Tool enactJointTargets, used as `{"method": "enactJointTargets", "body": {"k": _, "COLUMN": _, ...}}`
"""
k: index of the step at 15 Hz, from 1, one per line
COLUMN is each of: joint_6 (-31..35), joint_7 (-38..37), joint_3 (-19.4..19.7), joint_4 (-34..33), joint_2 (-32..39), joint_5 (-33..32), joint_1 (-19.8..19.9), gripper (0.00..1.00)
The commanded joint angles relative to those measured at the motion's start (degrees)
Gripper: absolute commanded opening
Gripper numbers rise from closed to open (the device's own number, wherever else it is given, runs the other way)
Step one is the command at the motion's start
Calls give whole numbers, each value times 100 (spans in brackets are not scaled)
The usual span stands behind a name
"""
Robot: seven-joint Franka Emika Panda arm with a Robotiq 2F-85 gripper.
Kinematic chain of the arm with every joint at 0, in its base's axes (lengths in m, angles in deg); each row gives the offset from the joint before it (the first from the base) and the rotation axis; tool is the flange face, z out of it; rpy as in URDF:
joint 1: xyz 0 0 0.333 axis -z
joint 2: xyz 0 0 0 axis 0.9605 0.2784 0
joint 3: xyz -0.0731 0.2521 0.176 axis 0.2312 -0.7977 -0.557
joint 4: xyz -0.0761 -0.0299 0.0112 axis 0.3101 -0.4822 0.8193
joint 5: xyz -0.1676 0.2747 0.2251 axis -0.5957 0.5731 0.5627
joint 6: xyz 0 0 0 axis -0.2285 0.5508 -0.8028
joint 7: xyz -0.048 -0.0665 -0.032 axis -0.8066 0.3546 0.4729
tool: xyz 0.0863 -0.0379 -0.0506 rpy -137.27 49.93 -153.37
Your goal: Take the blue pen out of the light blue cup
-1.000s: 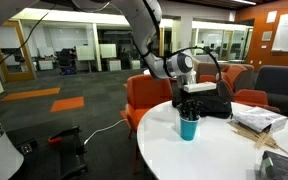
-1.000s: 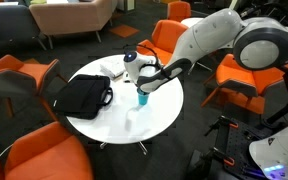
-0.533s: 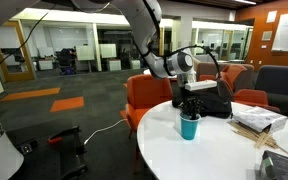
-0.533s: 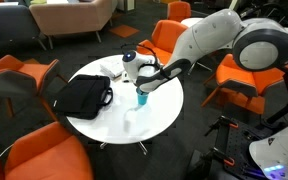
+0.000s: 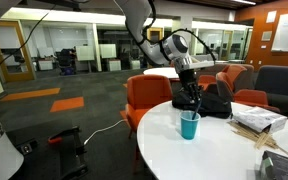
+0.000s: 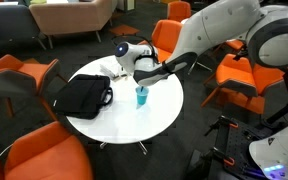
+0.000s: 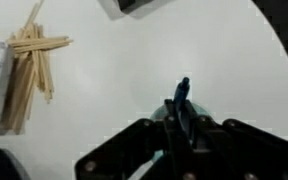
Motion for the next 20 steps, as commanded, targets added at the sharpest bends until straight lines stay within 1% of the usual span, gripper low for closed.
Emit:
{"method": "enactJointTargets", "body": {"k": 1, "joint_6": -101, "joint_7": -235, "joint_3": 89, "joint_4": 787, "joint_2": -863, "joint_5": -428, "joint_1": -214, "gripper": 0}}
{"method": "enactJointTargets", "body": {"k": 2, "joint_6": 114, "joint_7": -336, "joint_3": 17, "joint_4": 965, "joint_2": -1066, "joint_5": -415, "joint_1": -170, "gripper": 0}}
{"method": "enactJointTargets", "body": {"k": 5, "joint_6": 585, "joint_7": -522, "joint_3": -272, "joint_4": 1456, "joint_2": -1598, "joint_5": -92, "joint_1": 15, "gripper": 0}}
{"method": "enactJointTargets", "body": {"k": 6, "joint_6": 808, "joint_7": -465, "joint_3": -393, "joint_4": 1630, "joint_2": -1732, "joint_5": 104, "joint_1": 117, "gripper": 0}}
{"method": "enactJointTargets", "body": {"k": 7, "joint_6": 1093, "joint_7": -252, "joint_3": -541, "joint_4": 1806, "joint_2": -1805, "joint_5": 351, "joint_1": 242, "gripper": 0}}
{"method": "enactJointTargets", "body": {"k": 9, "joint_6": 1581, "joint_7": 119, "joint_3": -787, "joint_4": 2036, "joint_2": -1760, "joint_5": 776, "joint_1": 413, "gripper": 0}}
{"method": "enactJointTargets", "body": {"k": 10, "joint_6": 1834, "joint_7": 350, "joint_3": -908, "joint_4": 2111, "joint_2": -1651, "joint_5": 969, "joint_1": 501, "gripper": 0}}
{"method": "enactJointTargets", "body": {"k": 12, "joint_6": 2083, "joint_7": 947, "joint_3": -1182, "joint_4": 2116, "joint_2": -1332, "joint_5": 1348, "joint_1": 631, "gripper": 0}}
{"method": "enactJointTargets", "body": {"k": 15, "joint_6": 2222, "joint_7": 1806, "joint_3": -1566, "joint_4": 1861, "joint_2": -657, "joint_5": 1812, "joint_1": 751, "gripper": 0}}
{"method": "enactJointTargets", "body": {"k": 18, "joint_6": 2010, "joint_7": 2180, "joint_3": -1617, "joint_4": 1331, "joint_2": 0, "joint_5": 1973, "joint_1": 659, "gripper": 0}}
{"method": "enactJointTargets", "body": {"k": 19, "joint_6": 1928, "joint_7": 2168, "joint_3": -1518, "joint_4": 1104, "joint_2": 183, "joint_5": 1912, "joint_1": 559, "gripper": 0}}
{"method": "enactJointTargets", "body": {"k": 20, "joint_6": 1901, "joint_7": 2185, "joint_3": -1485, "joint_4": 908, "joint_2": 347, "joint_5": 1913, "joint_1": 542, "gripper": 0}}
